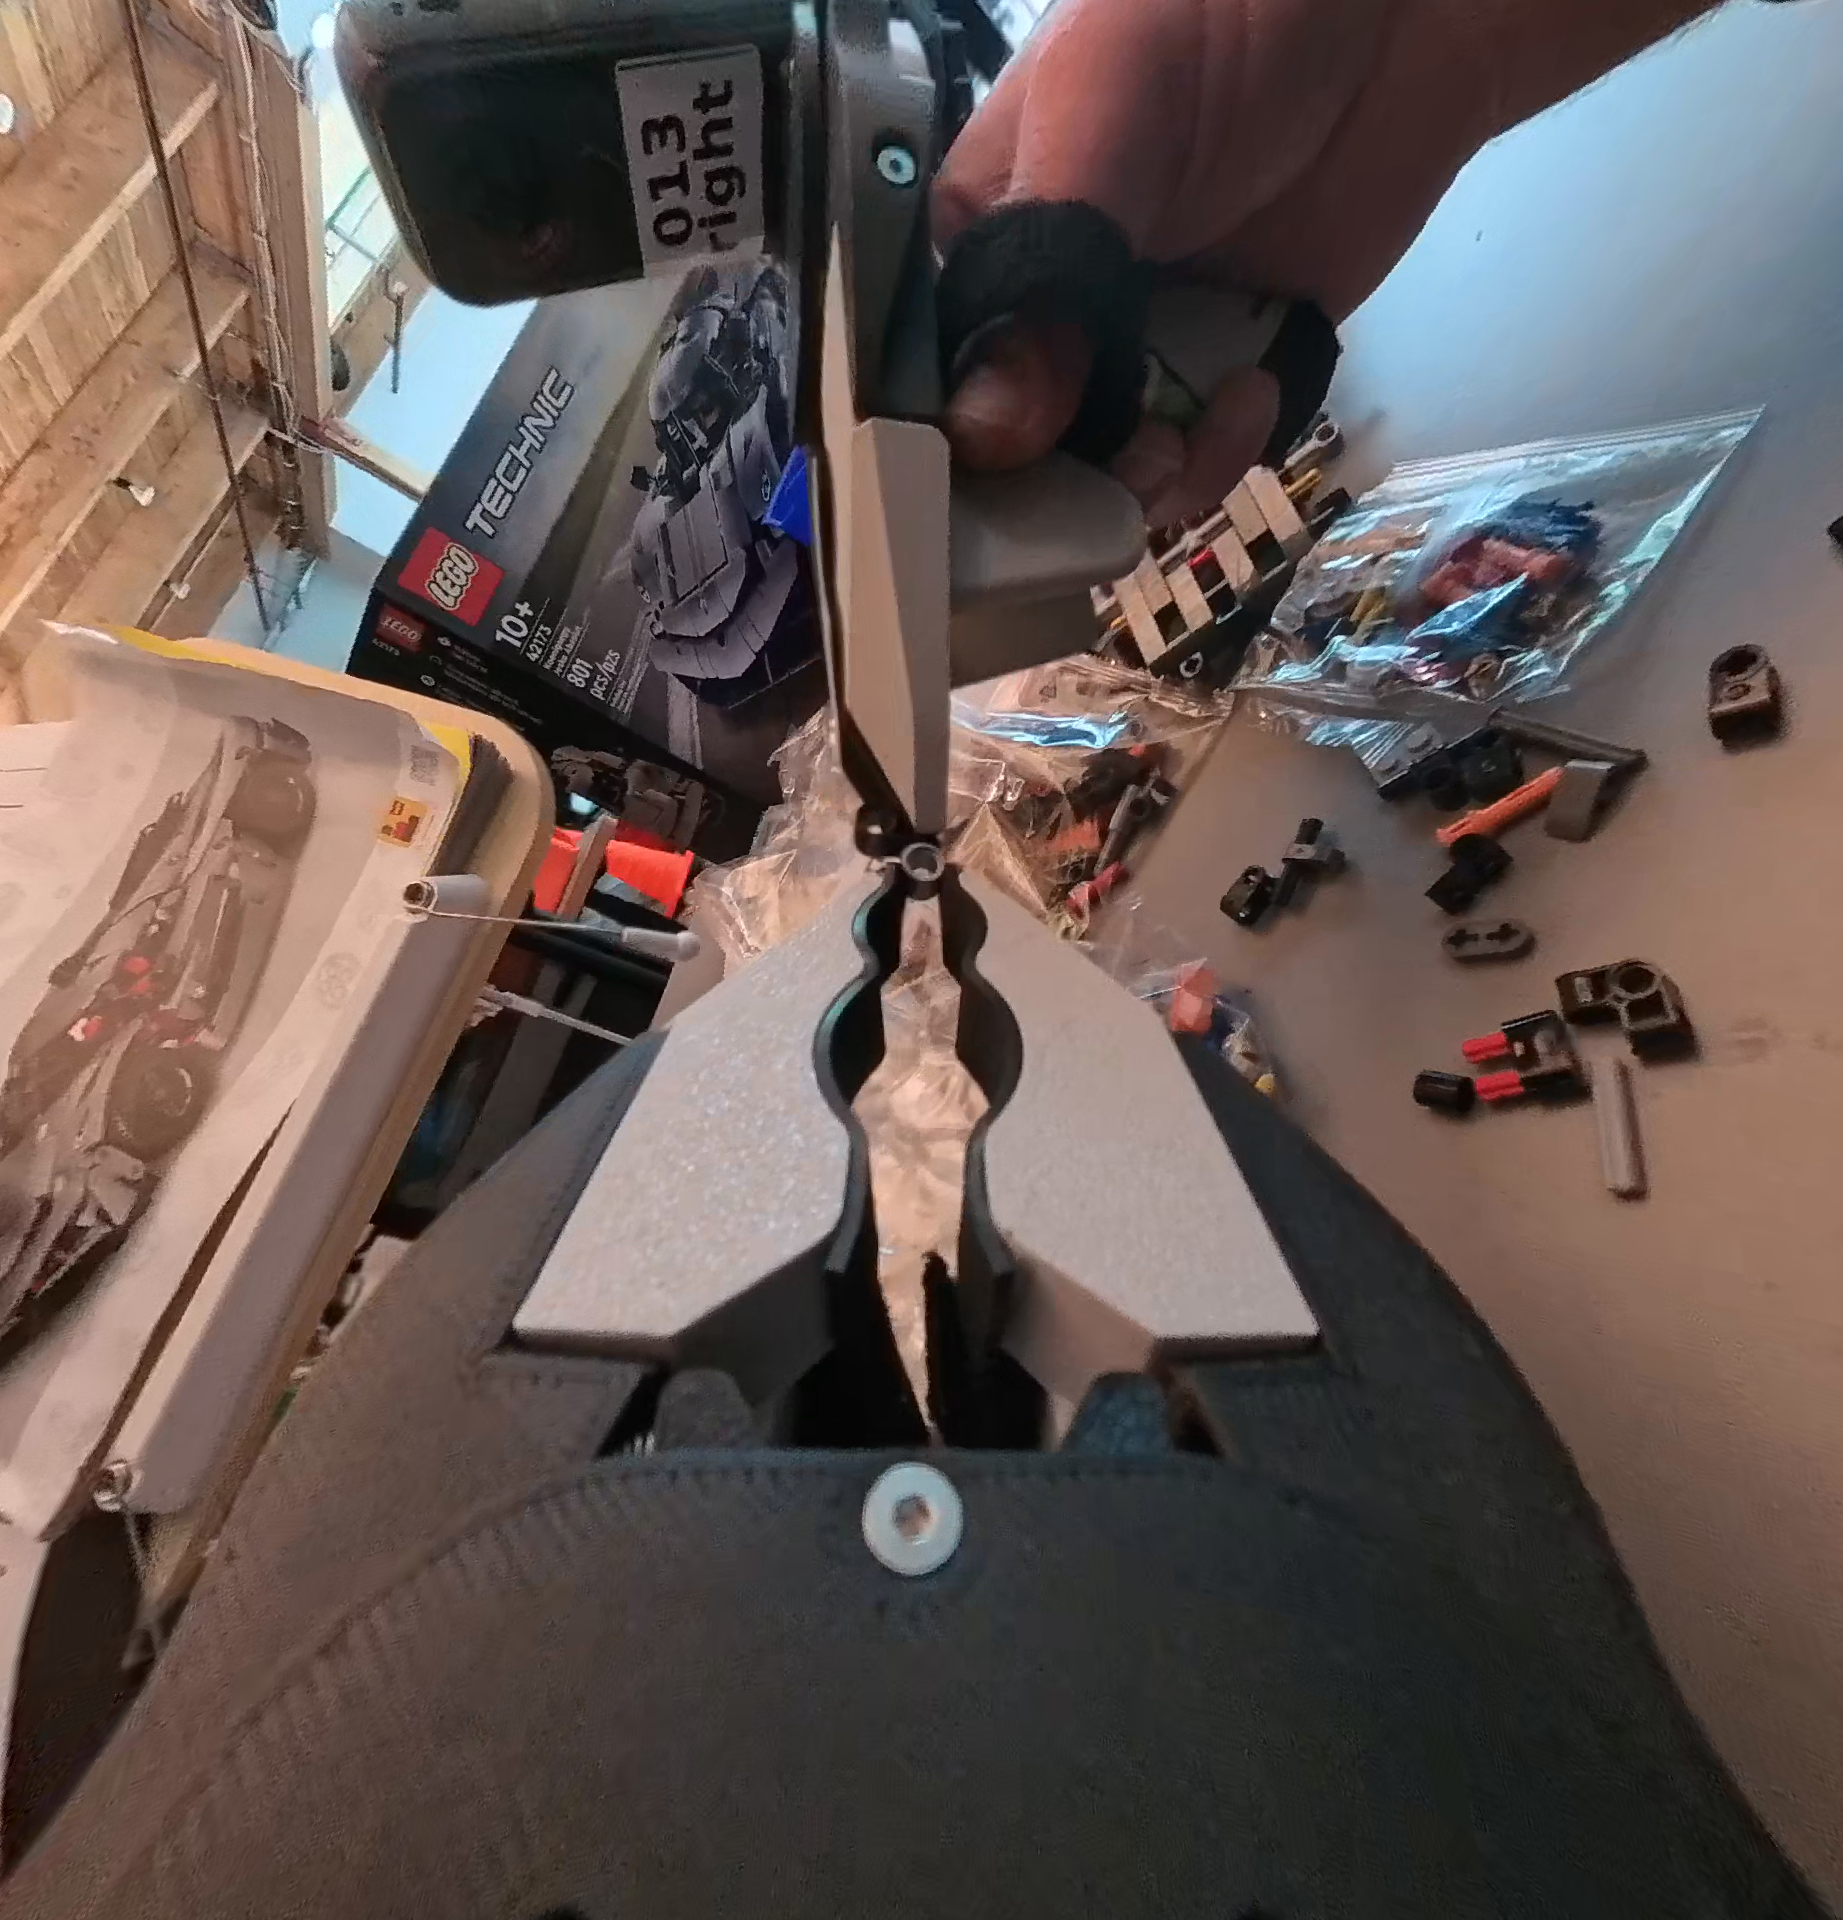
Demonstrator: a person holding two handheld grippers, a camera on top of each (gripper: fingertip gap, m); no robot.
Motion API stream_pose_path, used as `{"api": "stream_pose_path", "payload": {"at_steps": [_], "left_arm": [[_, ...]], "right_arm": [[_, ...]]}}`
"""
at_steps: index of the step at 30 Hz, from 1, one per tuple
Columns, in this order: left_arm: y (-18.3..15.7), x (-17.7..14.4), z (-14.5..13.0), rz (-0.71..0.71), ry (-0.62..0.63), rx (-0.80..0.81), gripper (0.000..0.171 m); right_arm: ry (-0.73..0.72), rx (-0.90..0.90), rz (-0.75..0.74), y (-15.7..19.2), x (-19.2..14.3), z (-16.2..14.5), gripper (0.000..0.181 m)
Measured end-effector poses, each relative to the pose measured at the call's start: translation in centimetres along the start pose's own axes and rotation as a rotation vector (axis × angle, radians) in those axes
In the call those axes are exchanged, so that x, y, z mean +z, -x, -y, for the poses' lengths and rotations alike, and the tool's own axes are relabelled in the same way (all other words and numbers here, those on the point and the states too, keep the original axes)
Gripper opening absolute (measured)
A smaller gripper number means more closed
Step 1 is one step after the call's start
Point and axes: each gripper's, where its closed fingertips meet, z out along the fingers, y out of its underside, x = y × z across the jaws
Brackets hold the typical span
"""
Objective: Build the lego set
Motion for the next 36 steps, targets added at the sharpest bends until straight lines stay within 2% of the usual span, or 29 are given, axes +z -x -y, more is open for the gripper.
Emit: {"api": "stream_pose_path", "payload": {"at_steps": [5,7,10,18,29,36], "left_arm": [[-0.4,0.0,-0.1,-0.095,-0.048,-0.183,0.005],[-0.2,-0.2,-0.2,-0.112,-0.071,-0.234,0.000],[-0.1,-0.4,0.3,-0.150,-0.117,-0.336,0.007],[-1.3,-0.3,0.5,-0.228,-0.121,-0.360,0.016],[-1.3,-0.7,0.8,-0.261,-0.141,-0.380,0.007],[-0.9,-1.0,1.3,-0.289,-0.187,-0.470,0.005]], "right_arm": [[0.024,-0.054,-0.041,-0.2,-0.1,-0.2,0.004],[0.020,-0.082,-0.074,-0.6,-0.4,0.0,0.004],[0.051,-0.122,-0.112,-1.0,-0.6,-0.4,0.004],[0.112,-0.234,-0.095,0.0,0.2,-1.2,0.004],[0.130,-0.319,-0.117,0.2,0.2,-1.3,0.004],[0.114,-0.341,-0.117,0.6,0.0,-0.9,0.004]]}}
